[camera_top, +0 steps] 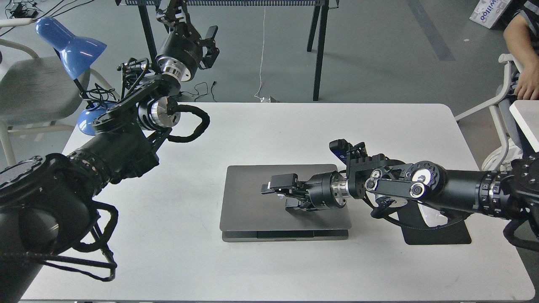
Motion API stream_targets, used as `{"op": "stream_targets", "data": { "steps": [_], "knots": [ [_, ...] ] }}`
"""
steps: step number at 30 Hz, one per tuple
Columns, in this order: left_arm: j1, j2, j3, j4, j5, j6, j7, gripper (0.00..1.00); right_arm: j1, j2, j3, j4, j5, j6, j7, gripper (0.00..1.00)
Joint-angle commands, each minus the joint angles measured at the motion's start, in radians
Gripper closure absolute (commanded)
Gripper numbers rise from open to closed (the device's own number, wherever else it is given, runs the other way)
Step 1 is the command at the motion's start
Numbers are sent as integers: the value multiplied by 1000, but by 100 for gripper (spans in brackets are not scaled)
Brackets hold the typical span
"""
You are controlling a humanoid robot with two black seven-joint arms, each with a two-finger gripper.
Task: Close notebook with right arm
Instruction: 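Press the right gripper on the closed lid to seat it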
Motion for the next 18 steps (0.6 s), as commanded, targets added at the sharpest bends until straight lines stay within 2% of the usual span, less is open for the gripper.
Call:
{"op": "stream_targets", "data": {
  "steps": [1, 18],
  "knots": [
    [0, 0, 0, 0, 0, 0, 0, 0, -35, 0, 0, -11, -2, -7, 0, 0],
    [0, -1, -2, 0, 0, 0, 0, 0, -70, 3, 3, -9, 0, -22, 0, 0]
  ]
}}
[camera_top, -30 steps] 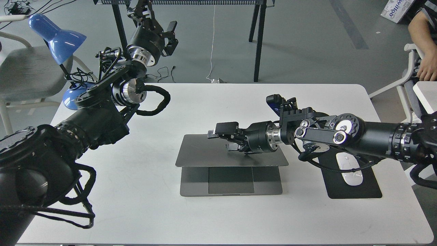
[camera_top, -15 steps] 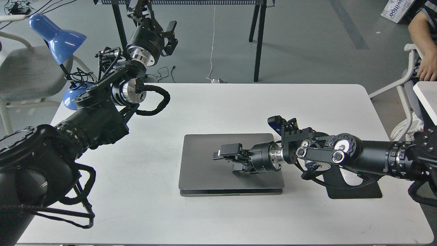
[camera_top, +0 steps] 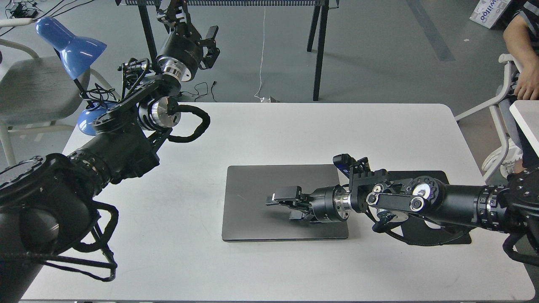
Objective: Close notebook with right arm
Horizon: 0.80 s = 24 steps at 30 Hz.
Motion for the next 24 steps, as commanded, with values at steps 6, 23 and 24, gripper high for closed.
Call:
{"op": "stream_targets", "data": {
  "steps": [6, 23, 24],
  "knots": [
    [0, 0, 0, 0, 0, 0, 0, 0, 42, -13, 47, 5, 7, 5, 3, 0],
    [0, -2, 2, 0, 0, 0, 0, 0, 139, -202, 725, -210, 28, 0, -1, 0],
    [0, -2, 2, 0, 0, 0, 0, 0, 136, -207, 751, -225, 39, 0, -5, 0]
  ]
}}
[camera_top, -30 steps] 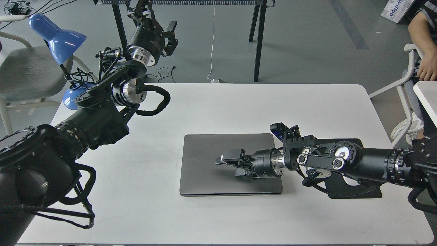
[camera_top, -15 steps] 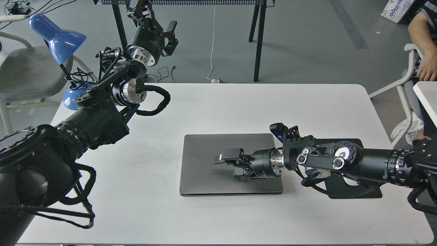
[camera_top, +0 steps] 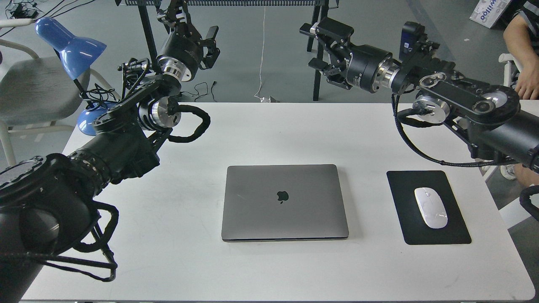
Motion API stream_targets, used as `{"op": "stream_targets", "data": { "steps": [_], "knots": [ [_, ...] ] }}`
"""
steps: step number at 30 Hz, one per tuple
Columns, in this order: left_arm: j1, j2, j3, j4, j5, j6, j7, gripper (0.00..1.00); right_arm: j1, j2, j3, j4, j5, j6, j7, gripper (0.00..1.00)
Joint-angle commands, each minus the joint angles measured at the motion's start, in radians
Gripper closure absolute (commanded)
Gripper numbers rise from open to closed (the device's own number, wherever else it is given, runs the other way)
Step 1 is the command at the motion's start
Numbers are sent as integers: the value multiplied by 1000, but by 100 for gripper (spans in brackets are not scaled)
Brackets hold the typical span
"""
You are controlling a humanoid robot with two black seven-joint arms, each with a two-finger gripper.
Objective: Close notebook with right arm
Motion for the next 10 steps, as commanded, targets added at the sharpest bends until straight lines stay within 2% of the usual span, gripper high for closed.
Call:
{"op": "stream_targets", "data": {
  "steps": [1, 10],
  "knots": [
    [0, 0, 0, 0, 0, 0, 0, 0, -20, -19, 114, -66, 38, 0, -8, 0],
    [0, -2, 2, 0, 0, 0, 0, 0, -70, -41, 159, -141, 325, 12, -15, 0]
  ]
}}
